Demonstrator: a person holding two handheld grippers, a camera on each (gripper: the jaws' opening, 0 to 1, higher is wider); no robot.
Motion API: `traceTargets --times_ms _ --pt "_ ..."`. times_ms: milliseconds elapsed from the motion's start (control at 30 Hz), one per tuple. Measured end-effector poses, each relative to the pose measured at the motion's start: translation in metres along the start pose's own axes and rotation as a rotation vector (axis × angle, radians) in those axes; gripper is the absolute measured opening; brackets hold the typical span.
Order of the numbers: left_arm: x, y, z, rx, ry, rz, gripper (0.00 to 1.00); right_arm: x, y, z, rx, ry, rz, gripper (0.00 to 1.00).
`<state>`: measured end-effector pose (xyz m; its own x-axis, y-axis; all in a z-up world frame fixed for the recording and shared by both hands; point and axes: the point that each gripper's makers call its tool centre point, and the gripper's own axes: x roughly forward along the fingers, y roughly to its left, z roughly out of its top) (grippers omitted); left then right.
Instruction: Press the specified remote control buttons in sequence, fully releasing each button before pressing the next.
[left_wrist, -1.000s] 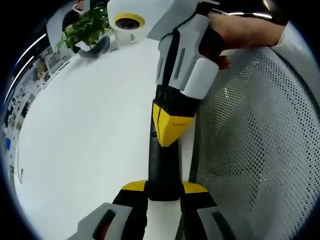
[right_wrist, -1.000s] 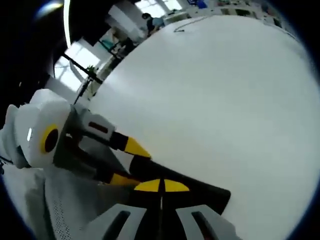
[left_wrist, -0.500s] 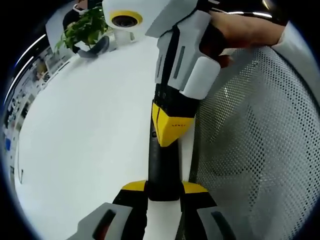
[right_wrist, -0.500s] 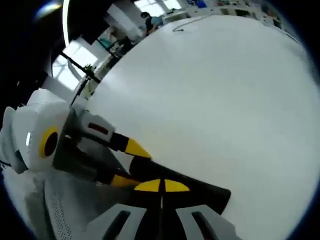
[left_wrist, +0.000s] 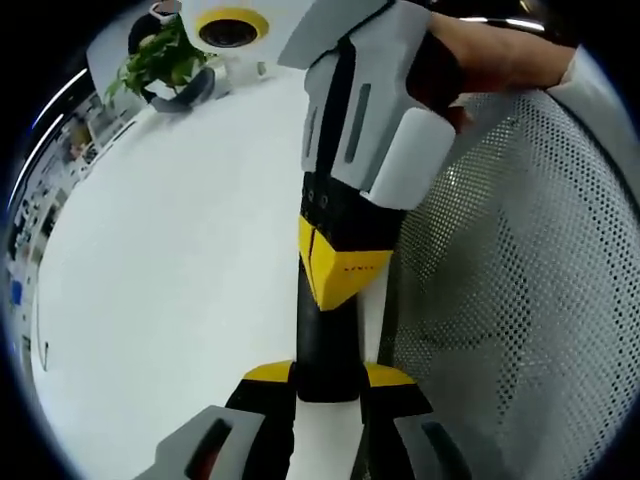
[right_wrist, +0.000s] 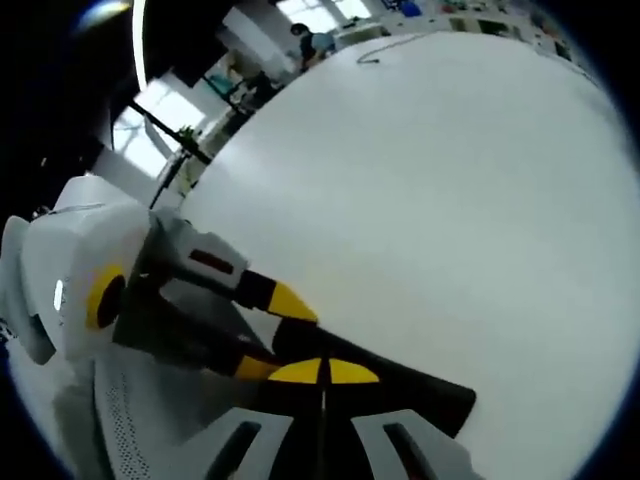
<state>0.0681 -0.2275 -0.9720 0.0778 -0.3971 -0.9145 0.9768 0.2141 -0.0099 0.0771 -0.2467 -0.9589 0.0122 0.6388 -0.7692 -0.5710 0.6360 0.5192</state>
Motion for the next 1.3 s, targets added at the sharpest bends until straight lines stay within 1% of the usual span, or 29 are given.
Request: traceTargets --times_ms 33,67,100,167,267,400,500,533,633,733,767,800,833,933,1033,1067,1133,1200,1233,1267,1300 --pt "0.0000 -0.0001 0.0000 0.000 0.001 0.001 0.24 0.0010 -0.0017 -0.0031 -0.005 0.017 -0.014 0.00" --pt "-0.0002 -0.0001 0.0001 0.000 0.002 0.002 0.24 0.0000 0.0006 0.0008 -0.012 -0.004 -0.005 0.00" --pt "-0.0002 -0.0001 0.0001 -0.003 0.002 0.003 0.24 -0.0008 -0.0001 -0.0010 -0.011 0.002 -0.010 0.00" --pt "-0.0004 -0.0007 0.0002 -0.001 0.005 0.004 0.24 -0.0007 0.0001 -0.0013 -0.014 -0.010 -0.020 0.00" --pt "0.0004 -0.0002 0.0002 0.008 0.017 0.000 0.24 -0.0007 -0.0007 -0.0007 0.006 -0.016 -0.019 0.00" --pt "0.0009 -0.0007 0.0006 0.015 0.028 -0.005 0.24 -0.0004 -0.0023 -0.0007 0.064 -0.016 -0.024 0.00" --pt "0.0017 -0.0008 0.0001 0.019 0.034 -0.006 0.24 0.0012 -0.0030 -0.0003 0.095 -0.005 -0.038 0.00" --pt "0.0019 -0.0009 0.0000 0.019 0.036 -0.007 0.24 0.0016 -0.0024 0.0000 0.092 0.000 -0.042 0.00" --pt "0.0015 -0.0010 0.0001 0.015 0.042 -0.006 0.24 0.0031 -0.0038 0.0002 0.109 0.031 -0.061 0.00" --pt "0.0020 -0.0011 0.0000 0.009 0.045 -0.003 0.24 0.0026 -0.0048 -0.0005 0.168 0.048 -0.066 0.00" --pt "0.0019 -0.0012 0.0000 0.007 0.044 -0.003 0.24 0.0030 -0.0049 -0.0007 0.170 0.047 -0.071 0.00" --pt "0.0019 -0.0012 -0.0001 0.006 0.043 -0.002 0.24 0.0029 -0.0038 -0.0011 0.141 0.046 -0.081 0.00" --pt "0.0020 -0.0012 -0.0001 0.001 0.041 -0.002 0.24 0.0027 -0.0036 -0.0012 0.126 0.040 -0.090 0.00" --pt "0.0018 -0.0009 -0.0002 0.003 0.028 -0.003 0.24 0.0022 -0.0029 -0.0019 0.117 0.006 -0.128 0.00" --pt "0.0010 -0.0005 -0.0010 0.006 0.002 -0.007 0.24 0.0027 -0.0039 -0.0007 0.127 -0.010 -0.152 0.00" --pt "0.0009 -0.0001 -0.0013 0.006 -0.012 -0.008 0.24 0.0026 -0.0044 -0.0005 0.133 -0.014 -0.155 0.00" --pt "0.0008 0.0001 -0.0016 0.007 -0.035 -0.007 0.24 0.0028 -0.0059 0.0007 0.197 -0.031 -0.158 0.00" --pt "0.0007 0.0002 -0.0018 0.011 -0.051 -0.008 0.24 0.0030 -0.0062 0.0009 0.212 -0.032 -0.167 0.00" --pt "0.0007 0.0005 -0.0018 0.012 -0.056 -0.009 0.24 0.0031 -0.0054 0.0011 0.214 -0.036 -0.179 0.00" --pt "0.0008 0.0007 -0.0015 0.014 -0.063 -0.011 0.24 0.0030 -0.0044 0.0011 0.210 -0.044 -0.206 0.00" --pt "0.0011 0.0009 -0.0011 0.015 -0.067 -0.011 0.24 0.0028 -0.0046 0.0010 0.185 -0.040 -0.243 0.00"
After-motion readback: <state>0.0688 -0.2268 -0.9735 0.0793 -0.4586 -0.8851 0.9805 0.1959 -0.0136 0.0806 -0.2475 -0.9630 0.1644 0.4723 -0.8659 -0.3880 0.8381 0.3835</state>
